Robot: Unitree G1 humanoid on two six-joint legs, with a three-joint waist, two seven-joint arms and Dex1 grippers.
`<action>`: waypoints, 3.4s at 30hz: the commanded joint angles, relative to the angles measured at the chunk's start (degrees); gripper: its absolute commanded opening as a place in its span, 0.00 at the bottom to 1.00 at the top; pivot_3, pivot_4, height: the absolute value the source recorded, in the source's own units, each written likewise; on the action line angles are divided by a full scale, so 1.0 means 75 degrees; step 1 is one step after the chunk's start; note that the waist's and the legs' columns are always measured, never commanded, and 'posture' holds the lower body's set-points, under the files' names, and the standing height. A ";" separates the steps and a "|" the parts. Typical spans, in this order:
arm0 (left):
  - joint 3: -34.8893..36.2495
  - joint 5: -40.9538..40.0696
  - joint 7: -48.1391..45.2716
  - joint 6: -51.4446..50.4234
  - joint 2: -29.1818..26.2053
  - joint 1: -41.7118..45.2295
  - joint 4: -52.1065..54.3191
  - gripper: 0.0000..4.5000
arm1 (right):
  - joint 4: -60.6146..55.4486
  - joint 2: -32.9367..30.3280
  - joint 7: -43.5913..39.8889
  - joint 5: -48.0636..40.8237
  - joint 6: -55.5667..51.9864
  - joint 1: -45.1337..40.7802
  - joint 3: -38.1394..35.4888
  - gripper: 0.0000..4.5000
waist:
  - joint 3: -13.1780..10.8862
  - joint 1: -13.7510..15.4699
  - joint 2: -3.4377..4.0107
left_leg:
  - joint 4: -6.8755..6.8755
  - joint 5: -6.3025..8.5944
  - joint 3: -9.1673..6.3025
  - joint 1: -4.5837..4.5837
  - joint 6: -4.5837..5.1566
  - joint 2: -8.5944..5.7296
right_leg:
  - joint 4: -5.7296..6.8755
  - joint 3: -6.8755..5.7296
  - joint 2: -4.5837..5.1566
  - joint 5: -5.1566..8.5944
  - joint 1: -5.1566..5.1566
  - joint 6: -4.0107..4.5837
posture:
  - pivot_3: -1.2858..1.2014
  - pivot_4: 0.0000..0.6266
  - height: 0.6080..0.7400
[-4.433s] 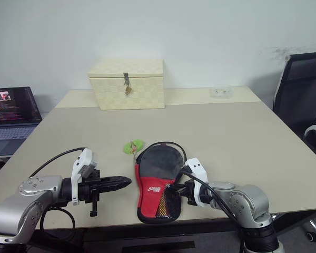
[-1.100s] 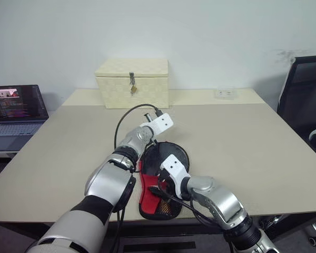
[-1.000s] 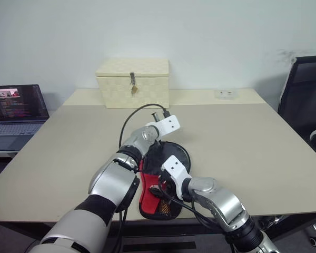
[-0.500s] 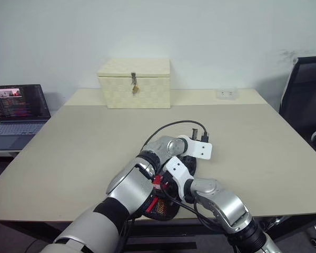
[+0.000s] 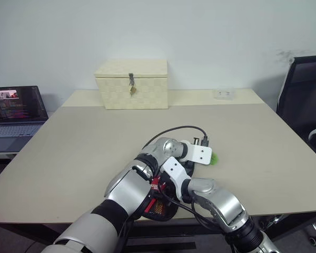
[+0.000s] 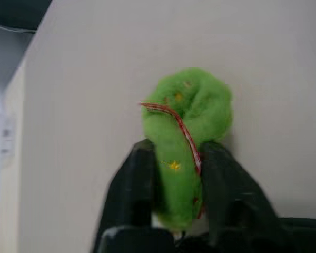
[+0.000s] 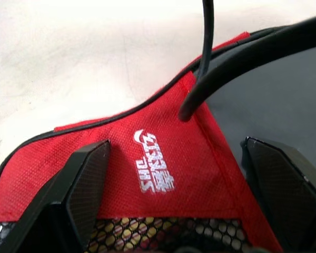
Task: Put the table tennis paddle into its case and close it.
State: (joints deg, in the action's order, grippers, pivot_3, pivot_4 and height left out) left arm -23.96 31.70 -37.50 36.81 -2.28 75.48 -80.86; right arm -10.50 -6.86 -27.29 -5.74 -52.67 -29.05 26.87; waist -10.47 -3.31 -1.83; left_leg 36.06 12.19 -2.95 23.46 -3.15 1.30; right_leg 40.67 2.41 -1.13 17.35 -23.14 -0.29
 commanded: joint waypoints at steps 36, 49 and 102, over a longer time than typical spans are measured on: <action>0.5002 -0.8167 -0.4489 -0.8773 -0.4703 -0.6968 1.0438 0.99 | 0.2277 -0.1130 -0.0623 -0.1447 0.0734 -0.2500 -0.3022 1.00 | -0.0010 -0.0121 0.0011 | 0.0008 -0.0002 -0.0030 0.0027 -0.0002 0.0055 | 0.0011 0.0012 0.0040 -0.0017 -0.0021 0.0054 | 0.52 0.24 1.00; 0.5018 -0.9210 -0.4032 -0.9573 -0.5288 -0.8081 1.2783 0.99 | 0.7496 -0.0871 -0.1303 -0.0119 0.3294 -0.4056 -0.2495 1.00 | -0.0011 0.0011 0.0013 | 0.0002 -0.0001 -0.0023 0.0018 0.0000 0.0048 | 0.0006 0.0013 0.0034 -0.0014 -0.0011 0.0060 | 0.52 0.24 1.00; 0.3675 -0.8752 -0.3553 -0.8994 -0.5086 -0.7109 1.2012 1.00 | 0.9911 0.0508 -0.1318 0.0913 0.5820 -0.6160 -0.3106 0.69 | -0.0023 -0.0211 0.0023 | -0.0013 0.0000 -0.0006 -0.0007 -0.0001 0.0049 | 0.0018 0.0031 0.0022 -0.0007 -0.0009 0.0074 | 0.52 0.24 1.00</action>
State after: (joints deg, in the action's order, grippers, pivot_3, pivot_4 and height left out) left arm 3.89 -34.89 -63.43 -32.69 -40.39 21.09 9.73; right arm 68.64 -3.08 -36.44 3.84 -9.43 -72.51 6.01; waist -10.64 -4.89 -1.66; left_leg 35.96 12.19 -3.00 23.41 -3.16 1.67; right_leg 40.81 2.64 -0.97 17.30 -23.21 0.27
